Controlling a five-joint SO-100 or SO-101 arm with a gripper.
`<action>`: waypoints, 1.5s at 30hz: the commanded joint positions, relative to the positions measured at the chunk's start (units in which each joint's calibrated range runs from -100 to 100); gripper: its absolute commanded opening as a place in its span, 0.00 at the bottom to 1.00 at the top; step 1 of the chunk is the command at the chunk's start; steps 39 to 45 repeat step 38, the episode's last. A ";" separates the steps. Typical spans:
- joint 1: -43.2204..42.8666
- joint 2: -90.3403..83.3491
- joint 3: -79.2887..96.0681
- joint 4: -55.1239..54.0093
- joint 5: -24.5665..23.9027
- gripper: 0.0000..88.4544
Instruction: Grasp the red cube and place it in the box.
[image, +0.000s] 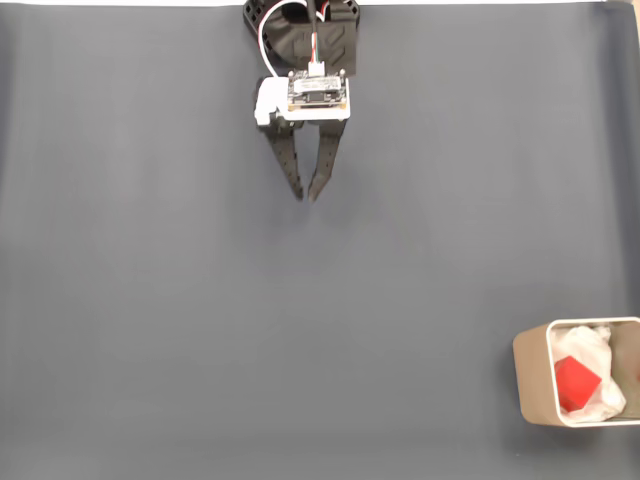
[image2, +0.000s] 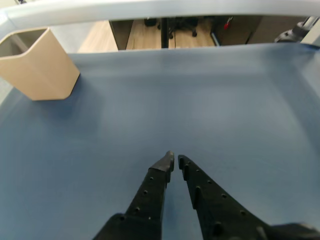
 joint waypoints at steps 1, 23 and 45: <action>-1.41 -5.47 0.99 16.63 -0.68 0.00; 0.29 -5.47 0.99 32.94 0.05 0.00; 0.29 -5.47 0.99 32.94 0.05 0.00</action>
